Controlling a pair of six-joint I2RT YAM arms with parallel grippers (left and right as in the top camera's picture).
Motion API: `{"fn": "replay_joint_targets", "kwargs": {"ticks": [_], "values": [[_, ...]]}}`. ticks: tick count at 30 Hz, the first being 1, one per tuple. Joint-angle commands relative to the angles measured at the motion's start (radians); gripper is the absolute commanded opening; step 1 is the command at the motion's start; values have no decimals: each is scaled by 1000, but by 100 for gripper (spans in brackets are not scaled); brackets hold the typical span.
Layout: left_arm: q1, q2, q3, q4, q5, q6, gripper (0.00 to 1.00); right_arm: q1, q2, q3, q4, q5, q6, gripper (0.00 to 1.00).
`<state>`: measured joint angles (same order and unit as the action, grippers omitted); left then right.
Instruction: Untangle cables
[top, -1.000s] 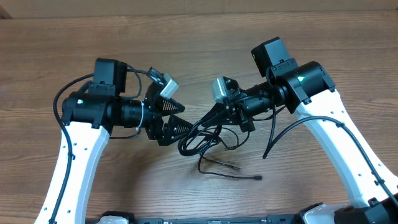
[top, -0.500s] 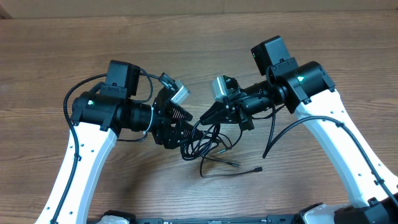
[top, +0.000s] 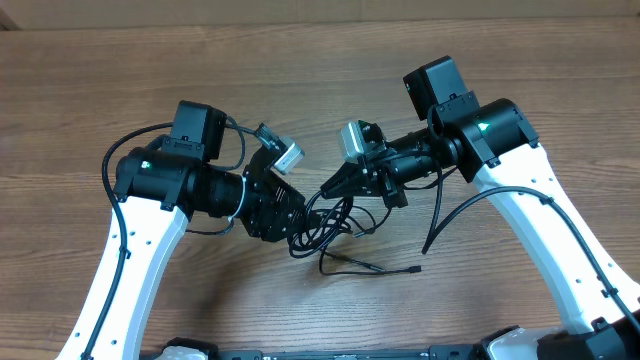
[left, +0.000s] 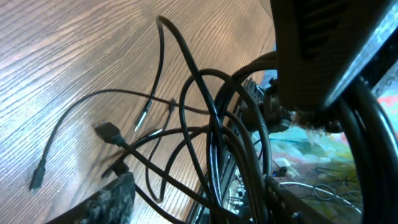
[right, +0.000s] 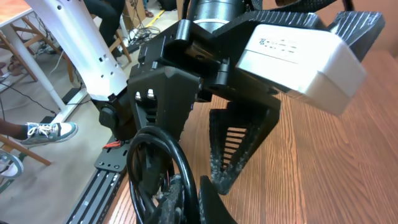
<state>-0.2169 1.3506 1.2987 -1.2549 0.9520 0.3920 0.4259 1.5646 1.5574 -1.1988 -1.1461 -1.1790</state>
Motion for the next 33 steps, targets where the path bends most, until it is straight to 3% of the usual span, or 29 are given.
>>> {"fn": "replay_joint_targets", "kwargs": {"ticks": [1, 7, 15, 18, 23, 28, 33], "values": [[-14, 4, 19, -13, -20, -6, 61, -1, -3, -2, 6, -26, 4, 4], [-14, 4, 19, -85, -20, 0, 63, -1, -3, -2, 5, -5, 4, 4], [-14, 4, 19, -226, -25, 110, 62, -1, -3, -2, 6, -5, 4, 4], [-14, 4, 19, -225, -48, 110, 54, -1, -3, -2, 6, -6, 4, 4], [-14, 4, 19, -195, -45, 109, 17, -1, -3, -2, 7, -7, 10, 4], [-14, 4, 19, -184, -35, 101, 15, -1, -3, -2, 47, -7, 93, 4], [-14, 4, 19, -177, -36, 101, 4, -1, -3, -2, 63, -8, 109, 4]]}}
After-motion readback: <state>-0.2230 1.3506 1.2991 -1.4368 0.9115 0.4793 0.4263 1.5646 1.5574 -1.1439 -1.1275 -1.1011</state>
